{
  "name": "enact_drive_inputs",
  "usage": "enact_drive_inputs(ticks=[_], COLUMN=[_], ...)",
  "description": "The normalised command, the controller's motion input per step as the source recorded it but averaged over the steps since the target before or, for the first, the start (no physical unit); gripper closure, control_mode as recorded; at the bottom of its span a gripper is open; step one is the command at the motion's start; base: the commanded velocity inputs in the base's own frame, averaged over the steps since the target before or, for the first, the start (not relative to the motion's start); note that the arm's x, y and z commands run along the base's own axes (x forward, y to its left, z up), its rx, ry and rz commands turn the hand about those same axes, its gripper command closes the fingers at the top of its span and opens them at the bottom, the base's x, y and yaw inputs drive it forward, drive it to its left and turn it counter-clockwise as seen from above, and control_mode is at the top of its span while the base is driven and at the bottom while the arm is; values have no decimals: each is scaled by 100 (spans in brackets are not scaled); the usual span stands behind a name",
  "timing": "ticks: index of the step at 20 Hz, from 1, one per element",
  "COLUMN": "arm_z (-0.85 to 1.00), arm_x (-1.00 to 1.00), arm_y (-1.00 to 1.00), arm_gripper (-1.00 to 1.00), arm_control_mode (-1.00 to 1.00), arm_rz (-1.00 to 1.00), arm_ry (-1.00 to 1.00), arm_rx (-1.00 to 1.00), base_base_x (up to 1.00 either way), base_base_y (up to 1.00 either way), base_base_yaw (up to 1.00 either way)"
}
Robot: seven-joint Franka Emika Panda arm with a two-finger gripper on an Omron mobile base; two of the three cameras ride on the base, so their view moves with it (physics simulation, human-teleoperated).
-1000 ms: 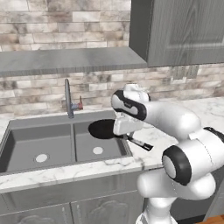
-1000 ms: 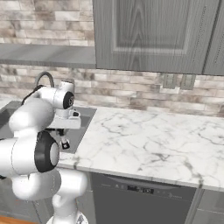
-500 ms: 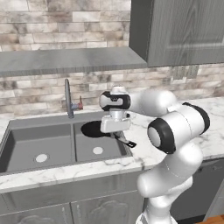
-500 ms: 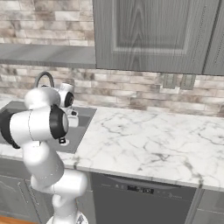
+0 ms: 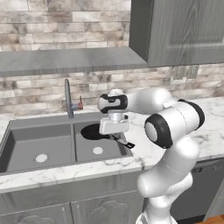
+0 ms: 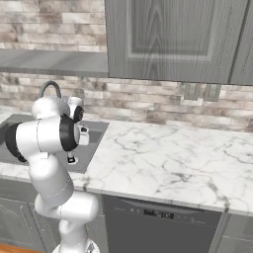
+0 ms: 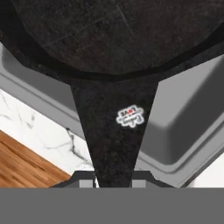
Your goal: Move the pot and pan from the stove into the sink.
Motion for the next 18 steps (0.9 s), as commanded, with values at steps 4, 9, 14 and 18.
enact_drive_inputs(ticks=[4, 9, 14, 18], arm_z=[-32, -46, -57, -44], arm_x=[44, 54, 44, 35], arm_y=[17, 23, 20, 14], arm_gripper=[100, 100, 100, 100], arm_control_mode=[-100, -100, -100, -100], arm_rz=[-3, -4, -2, -1], arm_ry=[0, 0, 0, 0], arm_rx=[-2, -5, -7, -6], base_base_x=[0, 0, 0, 0], base_base_y=[0, 0, 0, 0], base_base_yaw=[0, 0, 0, 0])
